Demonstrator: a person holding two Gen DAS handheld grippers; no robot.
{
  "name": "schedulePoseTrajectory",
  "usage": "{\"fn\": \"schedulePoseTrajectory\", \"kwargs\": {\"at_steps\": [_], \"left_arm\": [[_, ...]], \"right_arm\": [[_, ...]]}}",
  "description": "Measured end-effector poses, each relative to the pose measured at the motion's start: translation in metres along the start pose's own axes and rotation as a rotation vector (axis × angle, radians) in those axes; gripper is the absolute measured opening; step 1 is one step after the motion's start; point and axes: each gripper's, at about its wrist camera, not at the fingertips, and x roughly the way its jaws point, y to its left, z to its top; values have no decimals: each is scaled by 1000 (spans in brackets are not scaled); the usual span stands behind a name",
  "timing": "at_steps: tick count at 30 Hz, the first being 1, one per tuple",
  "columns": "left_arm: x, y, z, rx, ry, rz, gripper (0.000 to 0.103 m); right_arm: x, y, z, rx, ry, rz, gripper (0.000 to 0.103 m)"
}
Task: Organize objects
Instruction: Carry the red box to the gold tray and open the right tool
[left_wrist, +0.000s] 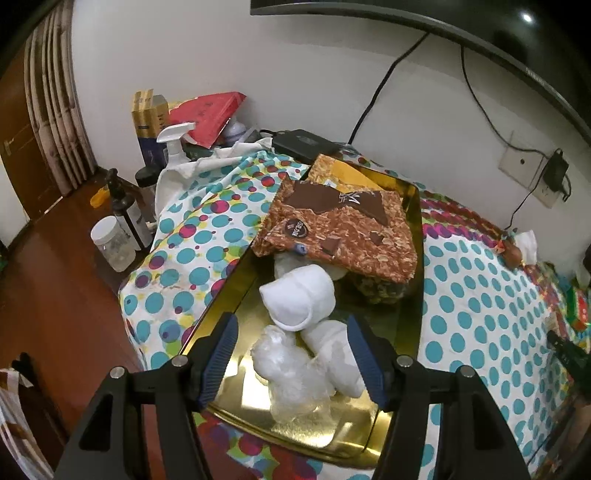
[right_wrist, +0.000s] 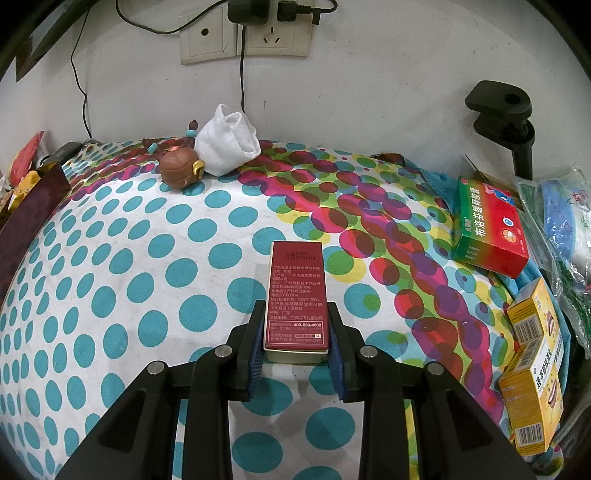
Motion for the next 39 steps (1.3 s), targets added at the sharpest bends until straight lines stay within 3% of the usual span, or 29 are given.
{"fn": "schedulePoseTrajectory", "kwargs": {"at_steps": [6,14,18,21,25,33,39], "left_arm": [[-18,0,-3,23,-37,10,63],[-17,7,-5,28,-28,-13,63],[-21,22,-6,30,-39,10,63],[-23,38,-6,16,-38,31,63],[-27,59,-9,-17,-38,36,63],[-30,80,-14,-62,-27,16,63],[-28,89,-16,-76,-27,10,63]], "right_arm": [[-1,1,-1,-7,-9,-6,28],[-6,3,-2,-18,-40,-21,27],[-7,13,-2,-54,-37,-47,27],[-17,31,-2,-67,-49,-16,27],[-43,78,2,-128,-91,88,27],[-102,220,7,-335,-161,382,27],[-105,300,-1,-447,-141,478,27]]}}
